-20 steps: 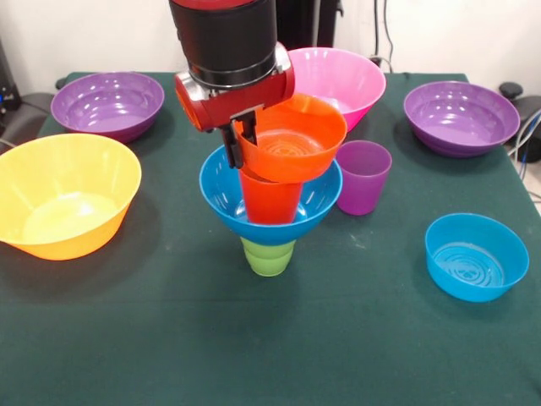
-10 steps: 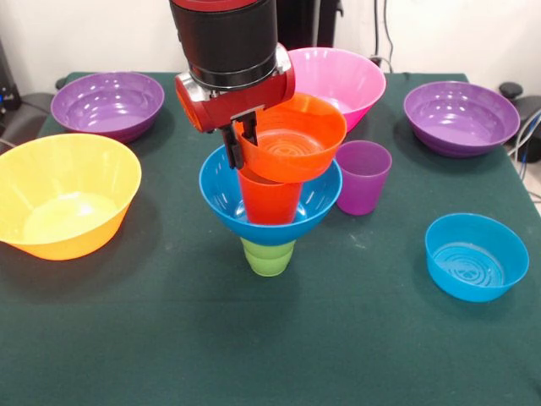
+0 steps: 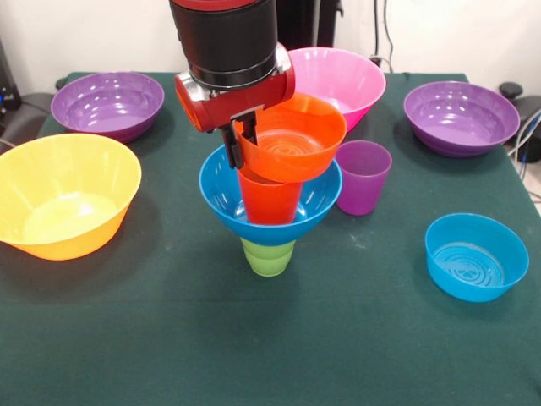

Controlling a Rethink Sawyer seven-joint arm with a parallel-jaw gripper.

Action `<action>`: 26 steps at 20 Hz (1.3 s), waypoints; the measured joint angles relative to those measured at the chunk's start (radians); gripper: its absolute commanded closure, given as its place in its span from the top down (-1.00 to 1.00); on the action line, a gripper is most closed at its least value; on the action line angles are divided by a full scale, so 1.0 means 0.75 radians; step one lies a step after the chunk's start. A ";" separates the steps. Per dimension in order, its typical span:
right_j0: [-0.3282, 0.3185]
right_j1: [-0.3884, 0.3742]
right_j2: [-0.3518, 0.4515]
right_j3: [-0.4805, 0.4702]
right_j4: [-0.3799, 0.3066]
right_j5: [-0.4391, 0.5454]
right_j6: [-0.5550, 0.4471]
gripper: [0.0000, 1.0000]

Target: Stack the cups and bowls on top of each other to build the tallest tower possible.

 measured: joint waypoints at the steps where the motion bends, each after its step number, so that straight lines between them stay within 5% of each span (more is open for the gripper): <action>1: 0.000 -0.002 0.000 0.000 0.000 0.000 0.000 -1.00; 26: 0.000 -0.028 -0.011 0.000 -0.001 0.000 0.000 -1.00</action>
